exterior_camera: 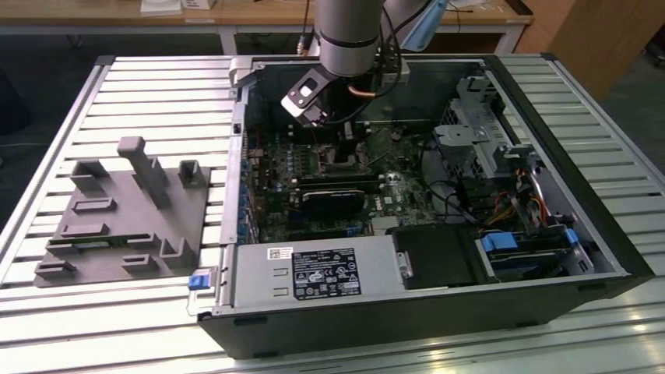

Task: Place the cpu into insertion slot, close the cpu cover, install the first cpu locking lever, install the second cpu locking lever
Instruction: 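Place the cpu into insertion slot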

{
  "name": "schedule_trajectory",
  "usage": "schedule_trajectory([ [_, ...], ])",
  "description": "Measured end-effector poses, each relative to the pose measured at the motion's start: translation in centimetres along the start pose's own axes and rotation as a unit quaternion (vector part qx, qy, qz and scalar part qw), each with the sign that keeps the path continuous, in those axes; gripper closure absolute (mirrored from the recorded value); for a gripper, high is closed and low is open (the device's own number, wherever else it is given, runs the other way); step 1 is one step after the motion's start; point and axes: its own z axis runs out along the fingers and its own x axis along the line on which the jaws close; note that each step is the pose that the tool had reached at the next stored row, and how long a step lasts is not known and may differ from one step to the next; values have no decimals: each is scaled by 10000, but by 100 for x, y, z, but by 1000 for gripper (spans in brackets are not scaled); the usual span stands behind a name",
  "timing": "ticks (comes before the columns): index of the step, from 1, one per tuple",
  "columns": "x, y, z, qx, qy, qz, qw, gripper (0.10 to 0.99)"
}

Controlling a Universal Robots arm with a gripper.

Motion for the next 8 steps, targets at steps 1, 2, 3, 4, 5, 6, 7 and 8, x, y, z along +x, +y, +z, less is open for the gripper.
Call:
schedule_trajectory([
  [1,0,0,0,0,0,0,10000,612],
  [2,0,0,0,0,0,0,10000,671],
  [3,0,0,0,0,0,0,10000,671],
  [4,0,0,0,0,0,0,10000,729],
  [5,0,0,0,0,0,0,10000,784],
  [6,0,0,0,0,0,0,10000,784],
  [7,0,0,0,0,0,0,10000,843],
  [8,0,0,0,0,0,0,10000,902],
])
